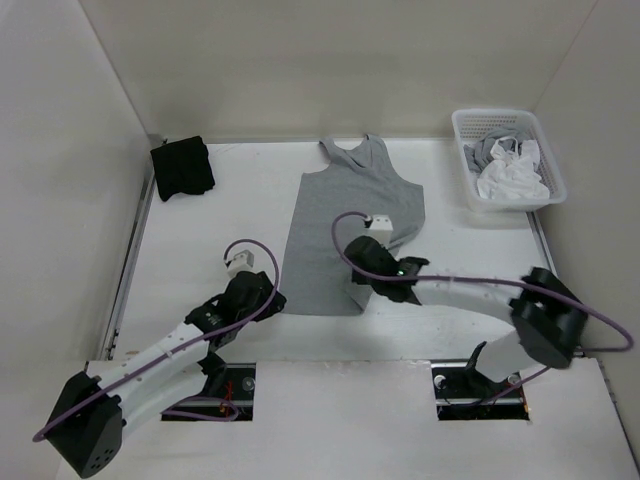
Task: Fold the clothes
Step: Flatten the tank top out
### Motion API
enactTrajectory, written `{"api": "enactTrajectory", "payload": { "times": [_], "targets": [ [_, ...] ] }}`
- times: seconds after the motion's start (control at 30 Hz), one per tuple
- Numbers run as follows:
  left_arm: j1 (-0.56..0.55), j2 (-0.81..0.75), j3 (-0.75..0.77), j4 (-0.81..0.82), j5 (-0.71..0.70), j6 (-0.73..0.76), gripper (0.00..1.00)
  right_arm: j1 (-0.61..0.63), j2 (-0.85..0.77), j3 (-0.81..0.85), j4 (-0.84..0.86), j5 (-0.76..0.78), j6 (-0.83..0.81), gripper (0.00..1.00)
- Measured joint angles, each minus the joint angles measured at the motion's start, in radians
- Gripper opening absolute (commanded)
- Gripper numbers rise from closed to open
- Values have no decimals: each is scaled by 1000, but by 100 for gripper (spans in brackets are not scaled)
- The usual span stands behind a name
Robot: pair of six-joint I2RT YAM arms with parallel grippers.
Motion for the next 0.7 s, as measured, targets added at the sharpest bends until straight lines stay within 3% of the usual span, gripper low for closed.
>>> {"api": "enactTrajectory", "payload": {
  "times": [0.3,0.7],
  "targets": [
    [-45,145,35,2,-60,-5,29,-1,-660,-341,2,33,137,0],
    [-128,173,72,-69,-132,-50,30,0,-1047,-509,-233,89,334,0]
  ]
}}
